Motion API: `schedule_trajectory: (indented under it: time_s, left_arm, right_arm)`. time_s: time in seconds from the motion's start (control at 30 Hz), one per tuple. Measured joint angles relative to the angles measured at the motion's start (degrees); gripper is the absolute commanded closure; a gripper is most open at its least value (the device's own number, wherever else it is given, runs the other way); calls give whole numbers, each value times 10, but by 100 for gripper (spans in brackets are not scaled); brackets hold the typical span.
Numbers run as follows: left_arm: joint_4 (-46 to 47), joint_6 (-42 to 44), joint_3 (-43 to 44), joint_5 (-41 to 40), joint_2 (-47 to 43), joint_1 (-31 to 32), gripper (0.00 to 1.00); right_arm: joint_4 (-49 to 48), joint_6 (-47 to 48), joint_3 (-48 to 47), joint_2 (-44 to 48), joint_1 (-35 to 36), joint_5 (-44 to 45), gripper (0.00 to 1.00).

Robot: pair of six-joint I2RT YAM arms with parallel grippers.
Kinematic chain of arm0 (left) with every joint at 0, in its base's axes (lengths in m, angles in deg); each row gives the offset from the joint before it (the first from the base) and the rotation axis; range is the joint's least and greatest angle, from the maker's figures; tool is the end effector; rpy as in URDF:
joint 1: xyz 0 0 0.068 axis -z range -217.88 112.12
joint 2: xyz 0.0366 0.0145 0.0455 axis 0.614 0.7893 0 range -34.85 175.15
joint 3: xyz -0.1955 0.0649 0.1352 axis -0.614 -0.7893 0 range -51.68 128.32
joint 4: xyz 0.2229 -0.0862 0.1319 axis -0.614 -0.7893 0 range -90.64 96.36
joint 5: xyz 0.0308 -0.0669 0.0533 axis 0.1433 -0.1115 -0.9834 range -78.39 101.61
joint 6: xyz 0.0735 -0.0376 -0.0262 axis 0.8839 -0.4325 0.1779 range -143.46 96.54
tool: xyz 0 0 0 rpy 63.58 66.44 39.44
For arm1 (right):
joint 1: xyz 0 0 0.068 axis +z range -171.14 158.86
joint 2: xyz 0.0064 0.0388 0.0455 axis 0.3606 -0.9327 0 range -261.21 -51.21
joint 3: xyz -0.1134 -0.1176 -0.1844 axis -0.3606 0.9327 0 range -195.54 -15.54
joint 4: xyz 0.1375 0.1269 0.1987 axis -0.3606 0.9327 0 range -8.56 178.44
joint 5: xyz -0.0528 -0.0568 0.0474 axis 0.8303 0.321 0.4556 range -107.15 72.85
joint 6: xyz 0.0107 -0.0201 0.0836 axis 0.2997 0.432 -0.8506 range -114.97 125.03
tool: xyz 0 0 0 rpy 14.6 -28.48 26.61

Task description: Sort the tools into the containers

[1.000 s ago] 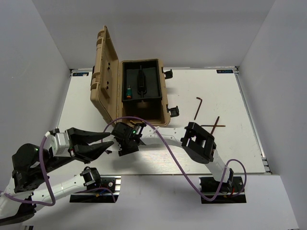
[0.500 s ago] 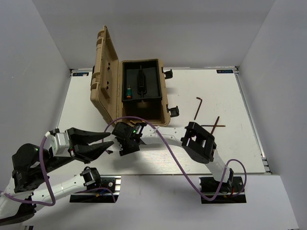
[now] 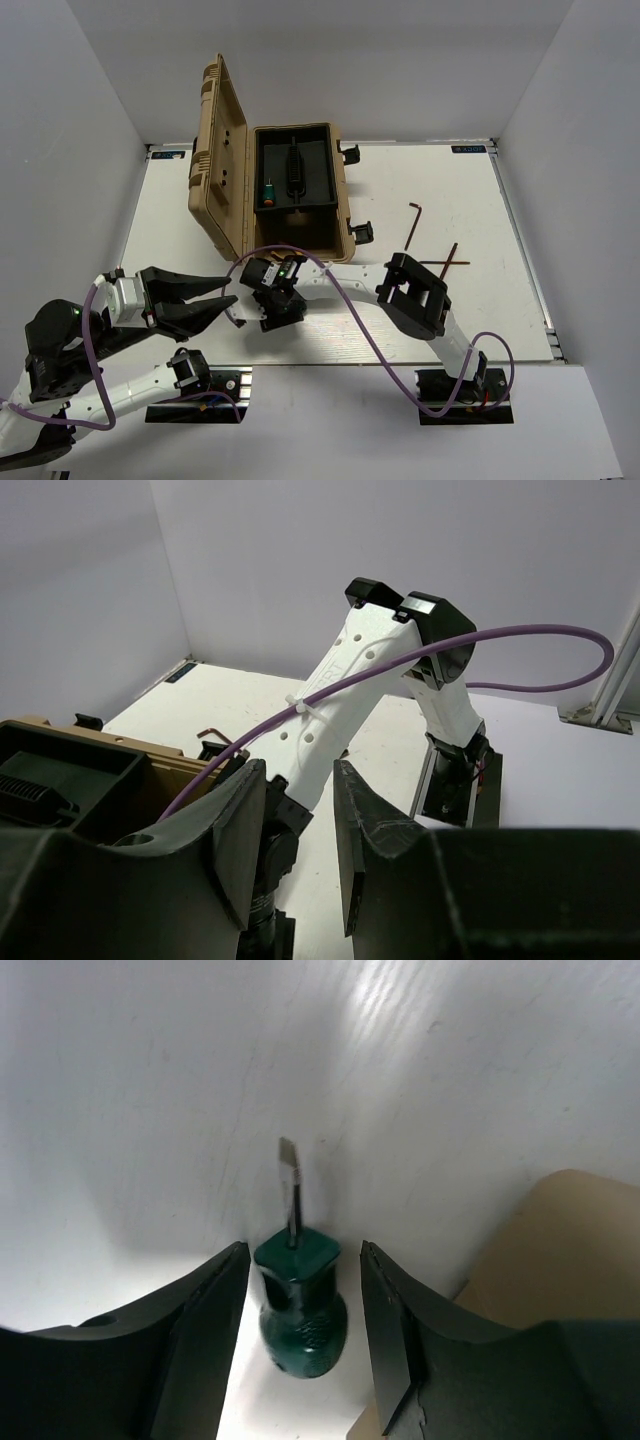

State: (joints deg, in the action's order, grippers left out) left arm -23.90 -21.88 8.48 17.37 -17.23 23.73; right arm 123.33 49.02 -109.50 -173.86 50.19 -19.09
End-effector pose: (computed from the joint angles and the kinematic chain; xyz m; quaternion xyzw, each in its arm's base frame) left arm 0.0362 -0.0830 0.4352 0.3616 0.5133 -0.4163 0.6576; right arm 0.1423 0.4290 0.0998 -0.8342 0.5248 0.0560 0.1599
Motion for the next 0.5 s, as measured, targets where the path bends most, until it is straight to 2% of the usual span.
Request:
schedule_trajectory:
  time_s: [0.17, 0.23, 0.3, 0.33, 0.4, 0.5]
  left_arm:
    - [0, 0, 0, 1, 0, 0, 56]
    - [0, 0, 0, 1, 0, 0, 56]
    - [0, 0, 0, 1, 0, 0, 56]
    - [0, 0, 0, 2, 0, 0, 56]
    - [0, 0, 0, 2, 0, 0, 56]
    - [0, 0, 0, 3, 0, 0, 56]
  right_arm:
    - [17, 8, 3, 2, -1, -9, 47]
    - [17, 14, 17, 10, -1, -13, 60]
    - [23, 16, 31, 18, -1, -17, 77]
    - [24, 18, 35, 21, -1, -17, 91]
    - [24, 13, 38, 24, -1, -21, 100]
    - [27, 14, 50, 33, -2, -36, 100]
